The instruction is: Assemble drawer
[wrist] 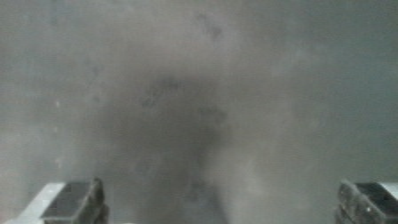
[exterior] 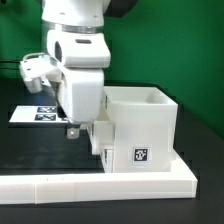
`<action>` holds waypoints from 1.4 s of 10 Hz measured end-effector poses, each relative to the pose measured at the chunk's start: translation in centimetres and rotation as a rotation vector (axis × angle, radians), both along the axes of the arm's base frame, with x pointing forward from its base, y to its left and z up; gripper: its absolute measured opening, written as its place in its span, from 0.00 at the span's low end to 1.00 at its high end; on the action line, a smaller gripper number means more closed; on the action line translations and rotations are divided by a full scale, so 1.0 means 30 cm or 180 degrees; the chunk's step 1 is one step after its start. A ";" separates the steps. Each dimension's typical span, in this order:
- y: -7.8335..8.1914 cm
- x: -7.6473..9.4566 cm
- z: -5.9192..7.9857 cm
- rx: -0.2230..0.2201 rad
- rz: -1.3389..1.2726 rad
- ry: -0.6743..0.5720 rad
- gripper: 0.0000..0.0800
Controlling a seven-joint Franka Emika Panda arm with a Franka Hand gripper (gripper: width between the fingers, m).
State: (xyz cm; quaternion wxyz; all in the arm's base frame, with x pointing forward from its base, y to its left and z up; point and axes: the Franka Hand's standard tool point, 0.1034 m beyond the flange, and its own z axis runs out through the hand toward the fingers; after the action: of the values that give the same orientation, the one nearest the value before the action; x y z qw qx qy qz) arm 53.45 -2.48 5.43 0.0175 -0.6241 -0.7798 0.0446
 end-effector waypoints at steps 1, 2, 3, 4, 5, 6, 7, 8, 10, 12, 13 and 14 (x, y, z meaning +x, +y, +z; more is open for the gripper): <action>-0.049 0.004 -0.003 -0.0009 0.0012 0.0014 0.81; -0.047 0.003 -0.005 -0.0012 -0.0048 0.0013 0.81; -0.046 0.001 -0.007 -0.0012 -0.0048 0.0017 0.81; -0.049 0.001 -0.007 -0.0013 -0.0052 0.0018 0.81; -0.046 -0.004 -0.006 -0.0014 -0.0071 0.0016 0.81; -0.026 -0.030 0.001 -0.0019 -0.0137 0.0024 0.81; -0.001 -0.060 0.005 -0.0020 -0.0175 0.0047 0.81; 0.021 -0.074 0.003 -0.0017 -0.0205 0.0063 0.81; 0.088 -0.075 0.006 -0.0008 -0.0301 0.0055 0.81; 0.150 -0.053 0.021 -0.0011 -0.0378 0.0018 0.81; 0.166 -0.040 0.034 -0.0033 -0.0453 0.0019 0.81; 0.184 -0.028 0.043 -0.0034 -0.0439 0.0004 0.81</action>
Offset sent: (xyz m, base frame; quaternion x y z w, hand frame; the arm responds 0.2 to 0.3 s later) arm 0.0000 0.0000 0.0000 0.0000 0.0000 0.0000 1.0000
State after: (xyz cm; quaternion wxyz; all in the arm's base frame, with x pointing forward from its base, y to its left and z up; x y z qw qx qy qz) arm 52.62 3.05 6.72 0.0177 -0.6765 -0.7347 0.0478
